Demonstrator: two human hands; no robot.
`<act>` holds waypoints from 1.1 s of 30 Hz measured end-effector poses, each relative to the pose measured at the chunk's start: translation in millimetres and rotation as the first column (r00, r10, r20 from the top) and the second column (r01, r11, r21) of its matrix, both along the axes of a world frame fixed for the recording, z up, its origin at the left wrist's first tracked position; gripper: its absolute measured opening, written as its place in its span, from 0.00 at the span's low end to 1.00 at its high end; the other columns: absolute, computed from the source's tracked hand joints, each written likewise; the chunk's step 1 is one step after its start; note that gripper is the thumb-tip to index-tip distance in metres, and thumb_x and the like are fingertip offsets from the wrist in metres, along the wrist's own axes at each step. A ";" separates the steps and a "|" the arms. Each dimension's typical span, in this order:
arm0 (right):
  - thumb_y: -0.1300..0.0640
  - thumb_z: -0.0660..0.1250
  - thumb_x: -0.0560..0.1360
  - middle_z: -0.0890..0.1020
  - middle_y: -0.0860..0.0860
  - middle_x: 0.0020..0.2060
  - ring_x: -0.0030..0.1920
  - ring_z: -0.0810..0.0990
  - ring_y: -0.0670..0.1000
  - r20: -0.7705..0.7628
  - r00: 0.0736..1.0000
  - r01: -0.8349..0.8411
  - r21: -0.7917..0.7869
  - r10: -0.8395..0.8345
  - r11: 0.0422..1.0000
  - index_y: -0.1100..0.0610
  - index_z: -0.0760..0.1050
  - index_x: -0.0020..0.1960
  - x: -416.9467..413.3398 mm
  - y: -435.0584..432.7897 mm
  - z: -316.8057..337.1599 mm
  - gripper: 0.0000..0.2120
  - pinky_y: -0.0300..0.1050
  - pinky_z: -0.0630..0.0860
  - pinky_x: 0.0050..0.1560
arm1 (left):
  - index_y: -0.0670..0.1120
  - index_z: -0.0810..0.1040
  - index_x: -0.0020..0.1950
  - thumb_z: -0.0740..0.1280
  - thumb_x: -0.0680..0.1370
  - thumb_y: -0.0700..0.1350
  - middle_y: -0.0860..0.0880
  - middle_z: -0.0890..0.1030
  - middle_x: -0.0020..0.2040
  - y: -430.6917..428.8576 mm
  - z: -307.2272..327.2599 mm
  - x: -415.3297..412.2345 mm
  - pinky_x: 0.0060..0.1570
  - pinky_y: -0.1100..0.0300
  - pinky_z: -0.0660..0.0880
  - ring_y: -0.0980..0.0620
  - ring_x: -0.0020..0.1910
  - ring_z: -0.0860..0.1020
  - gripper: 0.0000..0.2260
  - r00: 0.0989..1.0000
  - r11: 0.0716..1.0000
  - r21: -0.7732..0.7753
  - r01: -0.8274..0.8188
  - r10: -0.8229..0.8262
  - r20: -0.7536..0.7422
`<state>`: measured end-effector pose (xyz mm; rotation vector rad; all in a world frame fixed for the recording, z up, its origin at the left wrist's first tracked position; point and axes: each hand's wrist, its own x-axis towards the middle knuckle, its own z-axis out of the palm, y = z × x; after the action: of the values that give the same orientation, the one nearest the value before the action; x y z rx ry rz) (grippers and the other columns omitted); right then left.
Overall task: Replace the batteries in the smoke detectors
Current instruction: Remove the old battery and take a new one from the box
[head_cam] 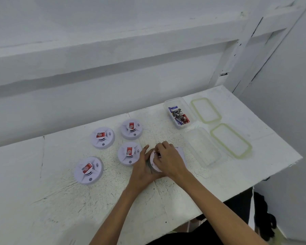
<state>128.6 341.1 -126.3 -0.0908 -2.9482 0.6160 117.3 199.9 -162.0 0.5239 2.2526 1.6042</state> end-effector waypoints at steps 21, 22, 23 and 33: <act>0.56 0.62 0.82 0.77 0.51 0.61 0.63 0.71 0.52 -0.144 0.989 -0.057 -0.087 0.044 0.995 0.56 0.77 0.59 6.4 24.6 1.4 0.09 0.45 0.77 0.52 | 0.49 0.65 0.76 0.78 0.61 0.71 0.59 0.74 0.69 14.2 -1.1 -3.2 0.65 0.66 0.73 0.62 0.68 0.74 0.51 0.999 0.999 0.011 -0.041 0.041 0.018; 0.56 0.63 0.81 0.78 0.51 0.59 0.61 0.72 0.52 -0.193 0.981 -0.038 -0.098 0.019 0.994 0.55 0.78 0.58 6.8 27.3 3.9 0.09 0.45 0.77 0.49 | 0.48 0.66 0.75 0.78 0.61 0.71 0.58 0.74 0.69 15.1 -1.5 -4.3 0.65 0.65 0.73 0.60 0.67 0.75 0.51 0.999 0.999 0.009 -0.042 0.041 0.020; 0.55 0.64 0.81 0.79 0.50 0.57 0.59 0.74 0.52 -0.233 0.973 -0.021 -0.121 -0.008 0.992 0.55 0.78 0.57 6.5 30.6 7.3 0.08 0.44 0.77 0.48 | 0.49 0.66 0.75 0.78 0.61 0.71 0.58 0.75 0.68 15.8 -0.9 -4.9 0.66 0.63 0.74 0.60 0.66 0.75 0.50 0.999 0.999 0.007 -0.040 0.040 0.018; 0.58 0.65 0.81 0.84 0.49 0.50 0.45 0.80 0.46 -0.237 0.902 0.249 -0.397 -0.361 0.883 0.56 0.79 0.61 6.7 92.2 29.1 0.10 0.44 0.79 0.48 | 0.51 0.66 0.76 0.82 0.65 0.61 0.64 0.73 0.69 13.9 -1.0 -2.4 0.66 0.68 0.71 0.65 0.68 0.73 0.45 0.997 0.999 -0.022 -0.031 0.030 -0.067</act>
<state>135.3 433.4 -97.2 -0.4508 -2.4200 1.0060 115.0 213.7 -163.0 0.5474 2.3352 1.5961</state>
